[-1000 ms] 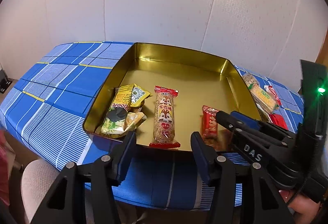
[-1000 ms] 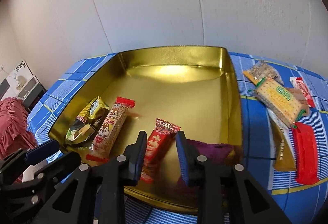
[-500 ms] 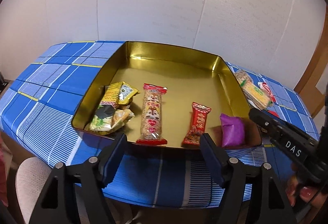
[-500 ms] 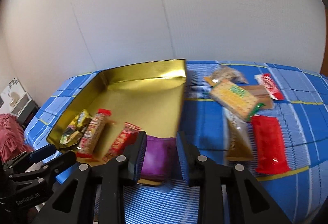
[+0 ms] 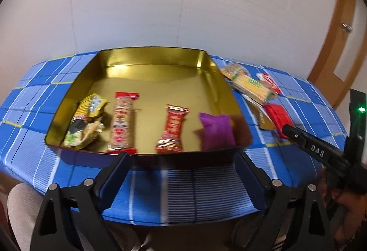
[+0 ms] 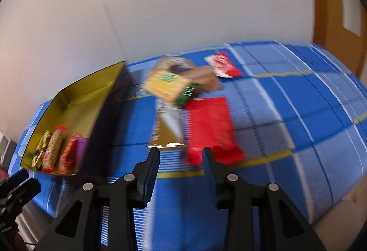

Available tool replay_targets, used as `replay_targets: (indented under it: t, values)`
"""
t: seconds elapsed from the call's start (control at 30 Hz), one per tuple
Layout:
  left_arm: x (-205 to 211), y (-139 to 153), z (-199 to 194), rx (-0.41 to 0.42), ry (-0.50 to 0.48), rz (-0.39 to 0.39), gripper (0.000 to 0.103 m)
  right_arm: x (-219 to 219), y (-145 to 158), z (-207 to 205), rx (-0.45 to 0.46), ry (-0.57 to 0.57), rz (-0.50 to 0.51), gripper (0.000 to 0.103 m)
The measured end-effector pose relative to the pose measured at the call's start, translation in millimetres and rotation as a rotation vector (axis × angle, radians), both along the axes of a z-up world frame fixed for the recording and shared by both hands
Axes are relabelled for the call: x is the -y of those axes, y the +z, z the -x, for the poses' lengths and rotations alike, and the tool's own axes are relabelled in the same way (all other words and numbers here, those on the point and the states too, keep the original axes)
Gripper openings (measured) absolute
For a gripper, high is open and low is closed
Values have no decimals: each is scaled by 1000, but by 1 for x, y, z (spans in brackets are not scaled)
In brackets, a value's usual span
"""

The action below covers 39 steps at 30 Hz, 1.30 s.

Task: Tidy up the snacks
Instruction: 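Grasp the large red rectangular packet with the right tool, then grasp the white-and-gold stick pack with the left tool while the right tool holds the red packet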

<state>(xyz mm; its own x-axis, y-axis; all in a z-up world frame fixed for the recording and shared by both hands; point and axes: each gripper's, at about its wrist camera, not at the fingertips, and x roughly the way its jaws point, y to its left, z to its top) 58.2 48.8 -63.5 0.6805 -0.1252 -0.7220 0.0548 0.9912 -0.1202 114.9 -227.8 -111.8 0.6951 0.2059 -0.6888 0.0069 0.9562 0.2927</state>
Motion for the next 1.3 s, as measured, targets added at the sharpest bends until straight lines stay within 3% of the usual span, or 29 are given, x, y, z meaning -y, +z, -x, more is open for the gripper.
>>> replay_targets:
  t: [0.17,0.33,0.63,0.77,1.13,1.3]
  values:
    - [17,-1,0,-14,-43,-25,93,26,-6,-11,-44,-72,-32,42]
    - [27,-1,1,-18,-61,-48,93,15,-2,-37,-39,-2,53,56]
    - [39,1,1,-27,-81,-81,93,-4,-19,-59,-46,98,163,56]
    - [46,4,-4,-27,-94,-92,93,-4,-21,-56,-24,126,218,48]
    - [84,21,-30,-31,-140,-55,93,47,-25,-68,-31,12,218,44]
    - [116,24,-52,-40,-192,-82,93,69,-29,-71,-16,-50,184,45]
